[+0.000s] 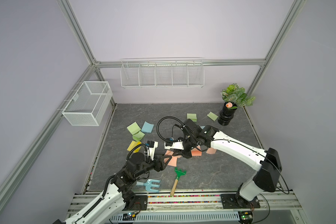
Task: Tear off pages from different memo pads
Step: Tear off the paper from the memo pad.
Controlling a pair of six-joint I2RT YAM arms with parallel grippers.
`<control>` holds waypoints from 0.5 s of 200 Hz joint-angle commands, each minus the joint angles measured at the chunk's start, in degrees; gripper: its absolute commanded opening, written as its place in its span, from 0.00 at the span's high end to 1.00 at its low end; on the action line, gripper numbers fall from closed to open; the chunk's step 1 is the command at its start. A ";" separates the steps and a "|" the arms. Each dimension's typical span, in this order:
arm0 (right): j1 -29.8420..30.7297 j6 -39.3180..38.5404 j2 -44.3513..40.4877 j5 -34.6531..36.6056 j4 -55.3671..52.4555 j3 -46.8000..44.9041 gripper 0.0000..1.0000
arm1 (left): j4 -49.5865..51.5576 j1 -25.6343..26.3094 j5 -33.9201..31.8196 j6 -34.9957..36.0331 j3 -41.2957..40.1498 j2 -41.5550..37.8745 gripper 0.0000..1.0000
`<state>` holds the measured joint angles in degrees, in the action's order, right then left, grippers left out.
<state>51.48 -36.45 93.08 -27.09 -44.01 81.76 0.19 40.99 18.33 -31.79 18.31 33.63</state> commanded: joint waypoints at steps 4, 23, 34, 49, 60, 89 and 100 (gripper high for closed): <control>0.20 0.78 -3.18 -1.78 3.30 -2.04 0.93 | -2.38 -0.28 2.83 0.70 -0.79 -0.32 0.52; 0.21 1.67 -4.76 0.29 5.11 -3.60 0.94 | -2.90 -0.21 3.42 0.68 -0.81 -0.05 0.60; 0.11 2.10 -6.01 0.72 6.45 -4.67 0.93 | -3.04 -0.21 3.53 0.67 -0.78 0.08 0.63; 0.11 2.51 -7.42 0.64 8.02 -5.88 0.93 | -3.26 -0.22 3.63 0.59 -0.90 0.12 0.66; 0.12 2.90 -8.49 1.14 9.07 -6.78 0.94 | -3.48 -0.21 4.02 0.59 -0.90 0.21 0.68; -0.07 3.36 -11.23 2.74 12.55 -9.64 0.94 | -4.14 -0.21 4.65 0.37 -0.99 0.55 0.71; -0.06 3.08 -11.81 2.74 13.24 -10.45 0.94 | -3.98 -0.21 4.87 0.50 -0.75 0.65 0.74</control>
<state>51.46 -34.22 83.57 -24.84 -34.70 73.52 -2.50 40.99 21.89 -31.79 18.09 34.13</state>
